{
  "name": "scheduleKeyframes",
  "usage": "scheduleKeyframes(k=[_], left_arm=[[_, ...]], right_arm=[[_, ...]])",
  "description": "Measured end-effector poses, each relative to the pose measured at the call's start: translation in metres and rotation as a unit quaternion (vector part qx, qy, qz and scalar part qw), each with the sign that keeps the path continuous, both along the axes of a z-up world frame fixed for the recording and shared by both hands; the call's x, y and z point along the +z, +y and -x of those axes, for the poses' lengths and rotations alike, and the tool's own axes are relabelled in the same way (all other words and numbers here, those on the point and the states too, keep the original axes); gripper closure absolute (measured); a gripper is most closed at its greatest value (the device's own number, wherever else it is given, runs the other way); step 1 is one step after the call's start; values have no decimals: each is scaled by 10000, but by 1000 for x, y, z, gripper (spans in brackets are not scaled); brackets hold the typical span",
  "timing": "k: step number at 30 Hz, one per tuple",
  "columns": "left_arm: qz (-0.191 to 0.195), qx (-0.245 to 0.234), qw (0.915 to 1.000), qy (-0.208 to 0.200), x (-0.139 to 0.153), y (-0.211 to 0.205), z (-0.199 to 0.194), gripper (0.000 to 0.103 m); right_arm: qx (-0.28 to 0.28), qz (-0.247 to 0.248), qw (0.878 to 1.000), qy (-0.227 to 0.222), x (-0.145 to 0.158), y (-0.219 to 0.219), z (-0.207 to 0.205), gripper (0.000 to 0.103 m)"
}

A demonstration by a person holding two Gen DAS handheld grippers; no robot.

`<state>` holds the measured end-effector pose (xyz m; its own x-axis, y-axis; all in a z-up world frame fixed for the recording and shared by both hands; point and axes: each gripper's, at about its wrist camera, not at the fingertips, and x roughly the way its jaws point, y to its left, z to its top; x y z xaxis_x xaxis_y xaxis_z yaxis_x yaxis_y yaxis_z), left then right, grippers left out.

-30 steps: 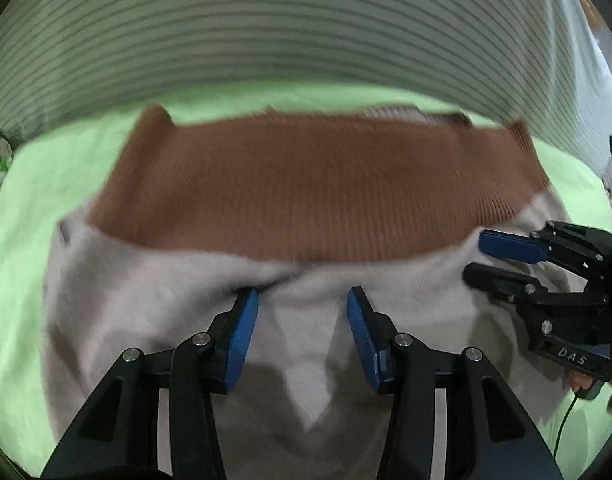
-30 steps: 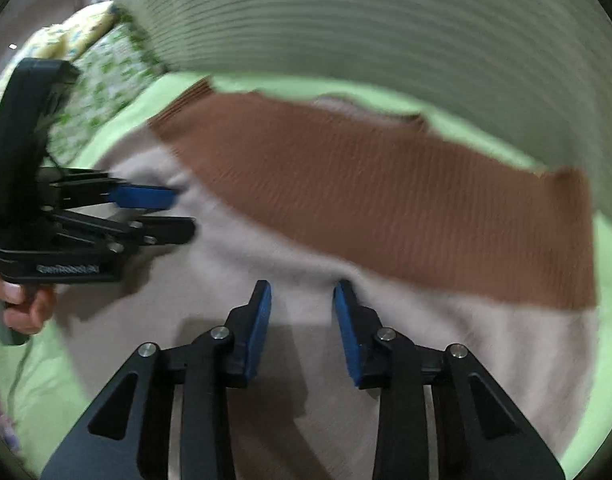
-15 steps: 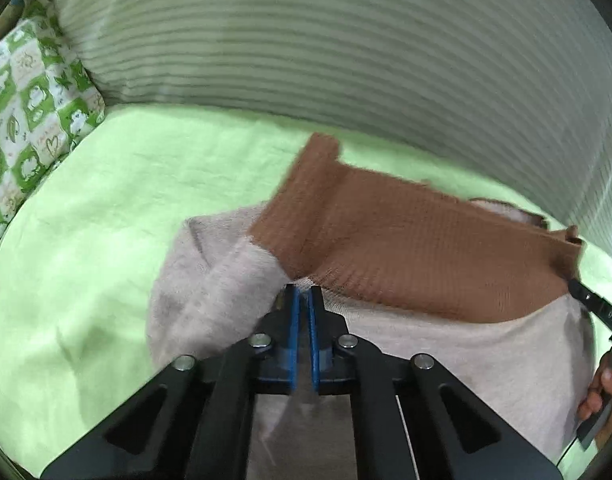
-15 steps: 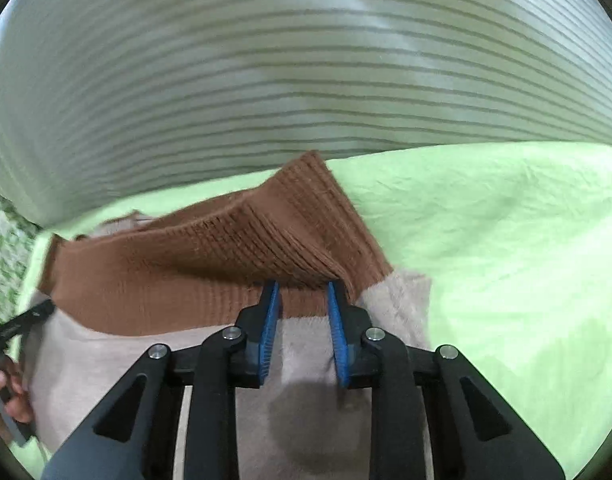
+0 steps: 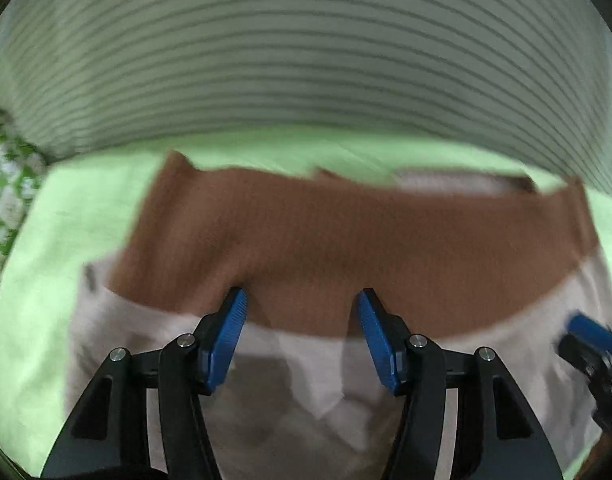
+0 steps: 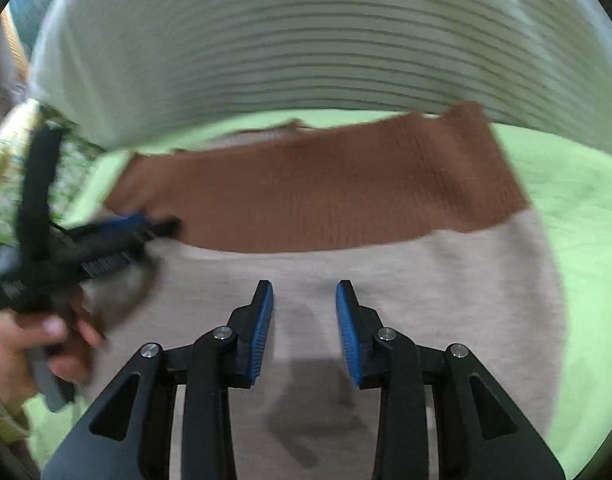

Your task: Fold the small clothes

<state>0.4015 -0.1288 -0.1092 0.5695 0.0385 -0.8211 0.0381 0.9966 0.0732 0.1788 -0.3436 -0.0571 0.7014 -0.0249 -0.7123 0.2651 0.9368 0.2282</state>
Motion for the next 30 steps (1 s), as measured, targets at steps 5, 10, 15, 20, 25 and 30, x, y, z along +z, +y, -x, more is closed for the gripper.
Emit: scheduleKeyframes(k=[5,10,15,20,25,30], left_arm=[[276,696,9971,-148,26,41,8,45],[874,1089,9901,-155,42,86,68,35],[1600,1869,9693,0,46,145,160,21],[1818,2431,9513,541,21,155,222,21],[2544,2710,9252,764,-15,181,243,21],[3056,2702,9115,526,-24,188,214,21]], right_arm=[[-98,-361,9992,-159,4,-19,22,68],[136,-570,9975,-391,12,-1,37,68],[439,-596,9962,-448,13,32,48,68],[706,-683,9946,-350,2,57,35,68],[454,-681,9966,-81,-13,49,27,68],[14,-984,9951,-100,-11,37,28,68]])
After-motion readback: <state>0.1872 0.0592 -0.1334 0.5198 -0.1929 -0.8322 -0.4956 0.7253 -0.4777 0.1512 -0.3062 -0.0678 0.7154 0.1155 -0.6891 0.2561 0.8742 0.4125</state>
